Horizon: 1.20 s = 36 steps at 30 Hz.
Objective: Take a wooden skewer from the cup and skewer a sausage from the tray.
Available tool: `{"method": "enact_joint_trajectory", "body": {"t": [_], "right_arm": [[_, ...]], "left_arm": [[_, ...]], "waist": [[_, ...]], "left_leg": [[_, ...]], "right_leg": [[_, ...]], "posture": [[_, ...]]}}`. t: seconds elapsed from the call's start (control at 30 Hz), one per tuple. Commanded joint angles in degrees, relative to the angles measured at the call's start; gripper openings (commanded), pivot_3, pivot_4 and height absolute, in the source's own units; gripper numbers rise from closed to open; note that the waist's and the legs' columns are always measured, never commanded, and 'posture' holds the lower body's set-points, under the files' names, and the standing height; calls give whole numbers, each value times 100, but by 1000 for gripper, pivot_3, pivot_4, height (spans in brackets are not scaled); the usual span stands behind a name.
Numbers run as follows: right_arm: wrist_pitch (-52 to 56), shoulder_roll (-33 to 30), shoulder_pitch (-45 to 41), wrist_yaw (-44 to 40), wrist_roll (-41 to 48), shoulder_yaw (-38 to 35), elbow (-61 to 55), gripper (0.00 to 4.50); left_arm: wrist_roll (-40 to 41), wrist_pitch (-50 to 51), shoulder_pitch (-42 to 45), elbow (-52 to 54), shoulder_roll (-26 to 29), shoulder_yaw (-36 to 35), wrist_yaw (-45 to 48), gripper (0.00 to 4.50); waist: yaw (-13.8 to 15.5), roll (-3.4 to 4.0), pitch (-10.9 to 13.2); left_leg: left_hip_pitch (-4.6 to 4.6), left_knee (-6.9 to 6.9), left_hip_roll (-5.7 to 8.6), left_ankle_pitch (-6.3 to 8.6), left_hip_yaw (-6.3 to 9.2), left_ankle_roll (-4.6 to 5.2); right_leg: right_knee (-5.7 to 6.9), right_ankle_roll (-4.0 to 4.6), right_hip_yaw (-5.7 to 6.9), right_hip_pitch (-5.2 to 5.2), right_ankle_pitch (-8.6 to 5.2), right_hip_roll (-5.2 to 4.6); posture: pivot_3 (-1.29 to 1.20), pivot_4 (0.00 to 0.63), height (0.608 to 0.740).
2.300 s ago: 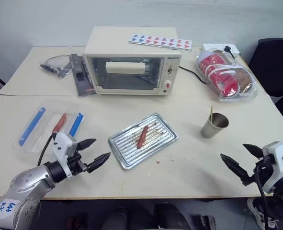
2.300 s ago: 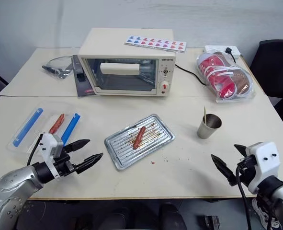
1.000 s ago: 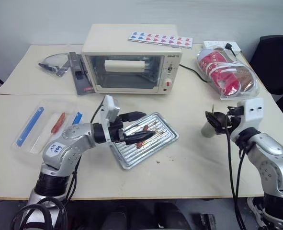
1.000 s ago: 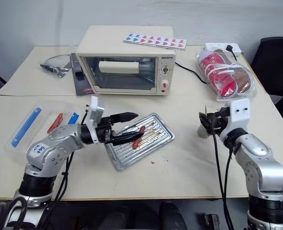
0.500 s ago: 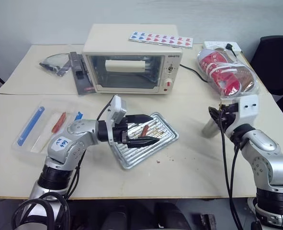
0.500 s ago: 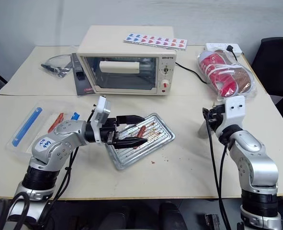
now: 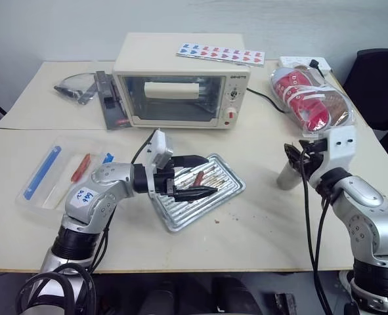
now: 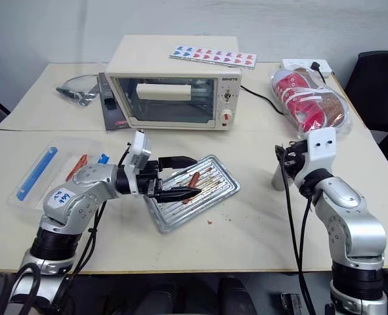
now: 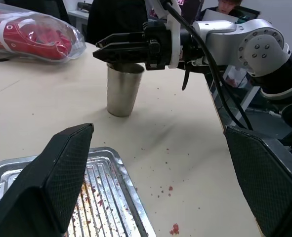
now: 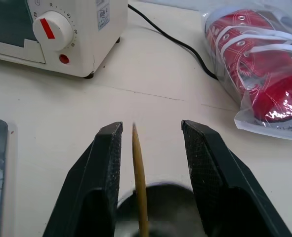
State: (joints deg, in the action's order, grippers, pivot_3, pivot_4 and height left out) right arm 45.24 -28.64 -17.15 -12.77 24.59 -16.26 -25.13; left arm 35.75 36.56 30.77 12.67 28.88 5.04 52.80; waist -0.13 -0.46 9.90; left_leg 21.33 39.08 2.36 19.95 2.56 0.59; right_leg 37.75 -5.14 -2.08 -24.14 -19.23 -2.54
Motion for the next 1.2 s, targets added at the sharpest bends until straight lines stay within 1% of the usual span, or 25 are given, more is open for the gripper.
{"method": "enact_joint_trajectory", "body": {"t": [0.03,0.1,0.17,0.27,0.3,0.33,0.37,0.4,0.6,0.7,0.77,0.83,0.87,0.9,0.97,1.0,1.07,1.1,1.17,1.2], "right_arm": [[89,62,-34,100,116,-147,-333,1941],[54,80,-18,114,63,-123,-261,1941],[31,96,-29,118,42,-115,-179,1605],[94,104,-51,100,69,-107,-157,1019],[94,99,-54,98,58,-98,-155,594],[87,96,-57,91,53,-94,-154,481],[80,93,-63,87,52,-95,-154,156],[80,89,-72,85,55,-102,-158,37],[180,-75,-131,101,76,-238,-408,37],[612,-364,-384,96,377,-640,-757,37],[1164,-489,-835,160,909,-1052,-924,37],[1912,-333,-1501,486,1658,-1563,-904,37],[2183,-251,-1721,621,1890,-1728,-880,37],[2566,-18,-2120,924,2305,-1999,-770,37],[3091,256,-2602,1321,2764,-2339,-649,37],[3300,512,-2874,1633,3075,-2542,-535,37],[3350,1216,-3331,2598,3940,-2882,-191,37],[3362,1392,-3461,2961,4260,-2979,-77,37],[2927,1891,-3514,4036,5263,-2874,209,37],[2651,2113,-3446,4505,5769,-2708,300,37]], "left_arm": [[69,-44,-15,215,60,-133,68,4500],[41,-76,15,174,45,-119,70,4500],[10,-113,73,141,23,-102,77,4500],[-9,-132,120,120,12,-85,101,4500],[-16,-142,126,116,12,-80,110,4500],[-22,-149,135,111,9,-77,114,4500],[-28,-154,146,107,6,-74,116,4500],[-31,-156,155,103,3,-72,115,4500],[-30,-178,104,170,-13,-98,84,4500],[17,-149,-51,367,56,-255,-43,4500],[90,-73,-239,569,175,-400,-106,4500],[177,14,-474,820,291,-526,-147,4500],[201,39,-543,897,321,-556,-162,4500],[214,55,-642,1014,349,-598,-209,4500],[230,77,-732,1138,372,-637,-279,4500],[210,59,-738,1171,347,-646,-349,4500],[120,-13,-602,1118,147,-633,-620,4500],[99,-29,-558,1099,93,-628,-699,4500],[-12,-135,-337,922,-167,-590,-957,4500],[-120,-257,-219,811,-312,-547,-1079,4500]], "waist": [[-1,0,0],[-1,0,0],[-1,0,0],[-1,0,0],[-1,0,0],[-1,0,0],[-2,0,0],[-1,0,0],[-2,0,0],[-1,1,0],[-19,3,2],[-38,3,2],[-50,3,2],[-47,3,2],[-52,2,1],[-50,2,1],[-47,3,1],[-33,3,1],[-18,3,1],[-12,3,1]], "left_leg": [[0,0,0,0,0,0],[0,0,0,0,0,0],[1,0,0,0,0,0],[1,0,1,0,-1,0],[1,0,1,0,-1,0],[1,0,1,0,-1,0],[1,0,1,0,-1,0],[1,0,1,0,-1,0],[2,0,1,0,-1,0],[6,0,1,0,-3,0],[17,4,1,-1,-3,0],[21,3,-2,-1,-9,-1],[21,0,-5,-3,-8,-5],[20,-1,-6,-4,-6,-7],[20,-1,-7,-5,-3,-8],[20,-1,-6,-5,-4,-8],[21,0,-4,-6,-5,-7],[21,0,-4,-6,-3,-7],[25,2,-1,-8,-4,-5],[25,2,-2,-8,-2,-5]], "right_leg": [[0,0,0,0,0,0],[0,0,-1,0,0,0],[0,0,0,-1,0,0],[0,0,-1,-1,0,0],[0,0,-1,-1,0,0],[1,0,-1,-1,0,0],[1,0,-1,-2,0,0],[1,0,-1,-2,0,0],[1,0,-1,-3,0,0],[1,0,-3,-9,0,0],[8,0,-4,-20,0,0],[11,0,-8,-30,0,0],[11,0,-7,-33,0,2],[9,1,-4,-32,0,2],[9,1,-3,-32,0,2],[10,1,-4,-31,0,1],[14,1,-5,-31,0,-1],[17,1,-3,-31,0,-1],[26,1,-2,-33,0,-3],[26,1,1,-33,0,-3]], "posture": [[0,150,740],[0,150,740],[0,150,740],[0,150,740],[0,150,740],[0,150,740],[0,150,740],[0,150,740],[0,150,740],[0,150,740],[0,150,740],[0,150,740],[0,150,740],[0,150,740],[0,150,740],[0,150,740],[0,150,740],[0,150,740],[0,150,740],[0,150,740]]}}
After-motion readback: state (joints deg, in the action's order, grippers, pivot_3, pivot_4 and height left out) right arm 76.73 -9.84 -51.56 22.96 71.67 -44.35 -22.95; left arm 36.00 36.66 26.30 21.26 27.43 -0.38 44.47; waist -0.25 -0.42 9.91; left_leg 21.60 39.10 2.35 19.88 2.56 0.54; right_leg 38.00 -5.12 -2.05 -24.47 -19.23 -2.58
